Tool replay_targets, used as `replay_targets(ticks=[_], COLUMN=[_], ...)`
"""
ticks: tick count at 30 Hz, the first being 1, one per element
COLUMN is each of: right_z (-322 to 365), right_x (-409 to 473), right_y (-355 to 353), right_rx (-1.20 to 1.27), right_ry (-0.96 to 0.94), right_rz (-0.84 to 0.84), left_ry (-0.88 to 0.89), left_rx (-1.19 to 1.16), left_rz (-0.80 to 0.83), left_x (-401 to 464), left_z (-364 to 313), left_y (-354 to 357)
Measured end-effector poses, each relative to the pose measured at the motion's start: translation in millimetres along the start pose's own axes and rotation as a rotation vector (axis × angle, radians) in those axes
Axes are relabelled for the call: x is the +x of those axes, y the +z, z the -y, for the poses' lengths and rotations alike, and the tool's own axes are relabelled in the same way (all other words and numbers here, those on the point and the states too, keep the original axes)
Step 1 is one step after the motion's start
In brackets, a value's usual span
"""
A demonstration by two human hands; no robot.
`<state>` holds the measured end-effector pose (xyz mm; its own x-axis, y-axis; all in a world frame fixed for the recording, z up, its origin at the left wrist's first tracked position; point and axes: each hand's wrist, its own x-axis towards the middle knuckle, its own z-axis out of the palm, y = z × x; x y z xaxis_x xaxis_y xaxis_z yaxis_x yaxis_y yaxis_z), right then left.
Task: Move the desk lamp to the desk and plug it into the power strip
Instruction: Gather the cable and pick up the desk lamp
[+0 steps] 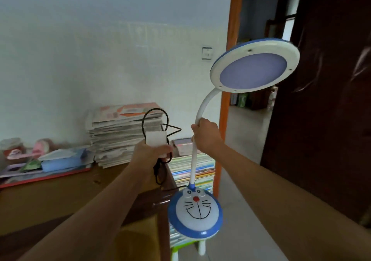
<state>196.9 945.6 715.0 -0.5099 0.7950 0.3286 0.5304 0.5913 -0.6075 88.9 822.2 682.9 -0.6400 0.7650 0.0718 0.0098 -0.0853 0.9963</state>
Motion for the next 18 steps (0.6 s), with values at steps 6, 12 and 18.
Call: replay_targets(ticks=[6,12,18], right_z=[-71,-137,-192], right_x=[-22,-39,-50], right_y=[-76,-136,-188], right_rx=[-0.095,-0.107,-0.207], right_ry=[0.139,0.305,0.459], right_rz=[-0.085,-0.217,-0.327], left_ry=[-0.047,-0.081,-0.059], left_rx=[-0.056,-0.080,-0.079], left_rz=[0.184,0.363,0.529], left_x=[-10,-5,8], left_z=[6,12,20], left_y=[101,194,279])
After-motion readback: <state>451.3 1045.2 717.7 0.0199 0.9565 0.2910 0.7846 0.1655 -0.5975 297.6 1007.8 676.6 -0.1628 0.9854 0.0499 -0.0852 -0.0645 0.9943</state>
